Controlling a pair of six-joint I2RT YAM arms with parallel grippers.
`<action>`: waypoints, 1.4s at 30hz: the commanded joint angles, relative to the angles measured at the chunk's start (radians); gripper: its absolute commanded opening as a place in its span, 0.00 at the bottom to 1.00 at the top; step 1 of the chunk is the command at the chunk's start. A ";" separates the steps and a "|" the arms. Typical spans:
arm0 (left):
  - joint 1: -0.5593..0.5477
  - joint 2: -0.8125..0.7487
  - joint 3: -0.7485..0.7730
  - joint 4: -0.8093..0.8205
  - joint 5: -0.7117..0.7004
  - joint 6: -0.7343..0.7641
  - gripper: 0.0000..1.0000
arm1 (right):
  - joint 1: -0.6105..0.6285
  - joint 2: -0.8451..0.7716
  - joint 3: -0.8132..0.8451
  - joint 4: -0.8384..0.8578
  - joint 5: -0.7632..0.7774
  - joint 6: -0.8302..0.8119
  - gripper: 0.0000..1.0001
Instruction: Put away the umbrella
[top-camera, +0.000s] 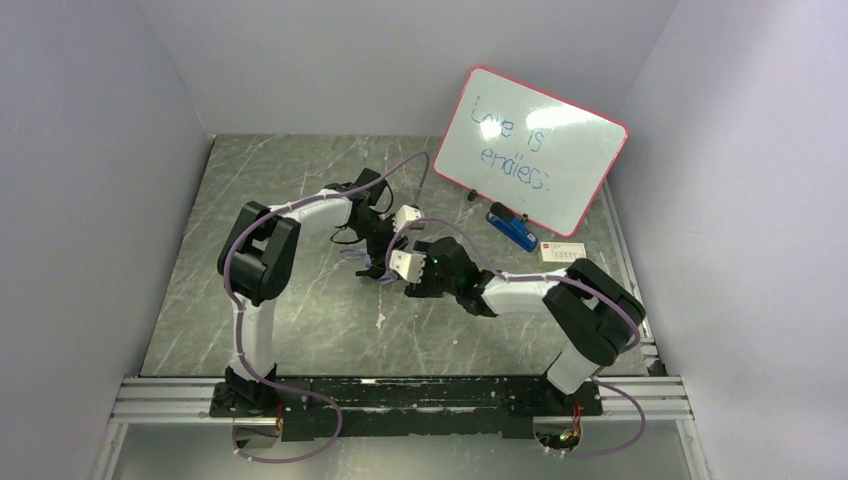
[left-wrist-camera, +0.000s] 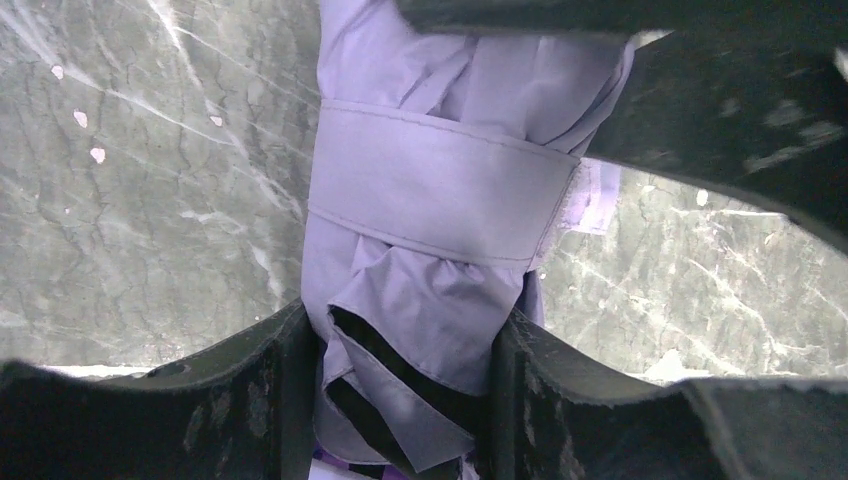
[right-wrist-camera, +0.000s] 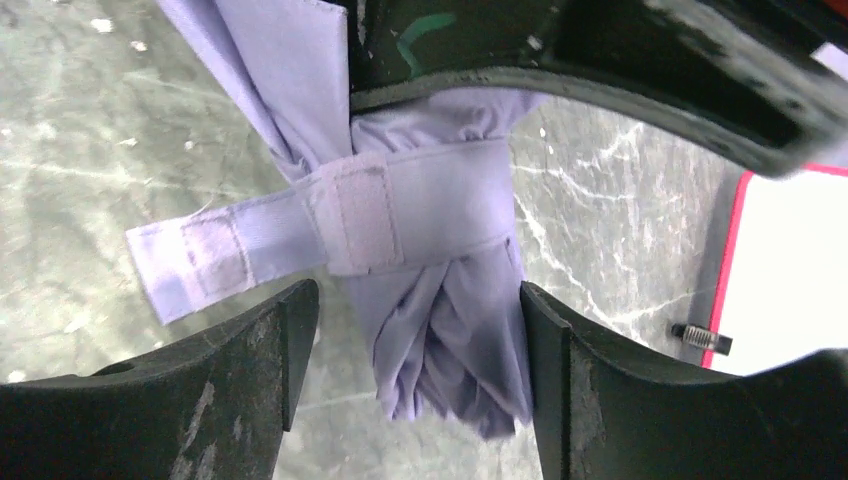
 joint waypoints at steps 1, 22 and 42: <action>-0.024 0.097 -0.080 -0.004 -0.162 -0.008 0.05 | 0.007 -0.128 -0.053 -0.062 -0.029 0.133 0.75; -0.026 -0.011 -0.214 0.154 -0.295 -0.153 0.05 | 0.003 -0.674 -0.227 -0.308 0.268 1.502 0.67; -0.048 -0.001 -0.211 0.137 -0.366 -0.287 0.05 | 0.016 -0.263 -0.184 -0.018 0.189 1.648 0.64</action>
